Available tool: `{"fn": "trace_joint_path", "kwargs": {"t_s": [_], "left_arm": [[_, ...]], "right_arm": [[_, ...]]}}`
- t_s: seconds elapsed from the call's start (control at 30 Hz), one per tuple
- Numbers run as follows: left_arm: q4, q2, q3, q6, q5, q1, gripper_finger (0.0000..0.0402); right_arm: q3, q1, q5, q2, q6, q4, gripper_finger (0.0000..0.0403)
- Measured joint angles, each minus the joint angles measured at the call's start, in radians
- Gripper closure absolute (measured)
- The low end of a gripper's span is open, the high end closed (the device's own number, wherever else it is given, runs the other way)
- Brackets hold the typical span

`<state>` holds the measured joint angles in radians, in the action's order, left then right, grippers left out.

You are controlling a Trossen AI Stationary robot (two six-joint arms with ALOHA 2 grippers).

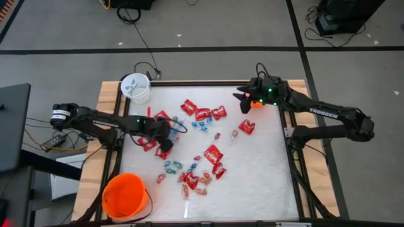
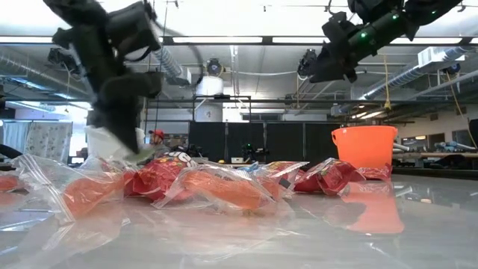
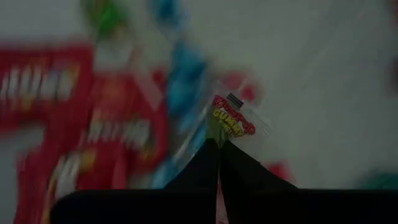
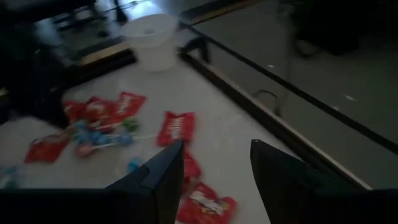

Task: Sort candy by brand, put in halloween buckets
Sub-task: Put the green gummy into the top orange bucket

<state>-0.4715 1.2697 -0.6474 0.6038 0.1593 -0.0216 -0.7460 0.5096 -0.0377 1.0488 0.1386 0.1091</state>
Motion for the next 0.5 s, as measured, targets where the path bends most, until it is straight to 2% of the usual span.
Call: {"fn": "trace_joint_path", "kwargs": {"t_s": [0.13,0.23,0.4,0.5], "left_arm": [[0.152,0.0,-0.04,-0.113,-0.036,0.0,0.0391],[0.31,0.0,-0.053,-0.154,-0.04,0.001,0.0394],[0.539,0.0,-0.053,-0.156,-0.037,0.001,0.0394],[0.612,0.0,-0.053,-0.161,-0.023,0.001,0.0395]], "right_arm": [[0.0,-0.064,-0.08,0.089,-0.042,-0.093,0.0209],[0.0,-0.107,-0.2,0.181,-0.06,-0.227,0.0209],[0.0,-0.153,-0.387,0.31,0.06,-0.485,0.0209],[0.0,-0.17,-0.449,0.36,0.072,-0.598,0.0209]]}}
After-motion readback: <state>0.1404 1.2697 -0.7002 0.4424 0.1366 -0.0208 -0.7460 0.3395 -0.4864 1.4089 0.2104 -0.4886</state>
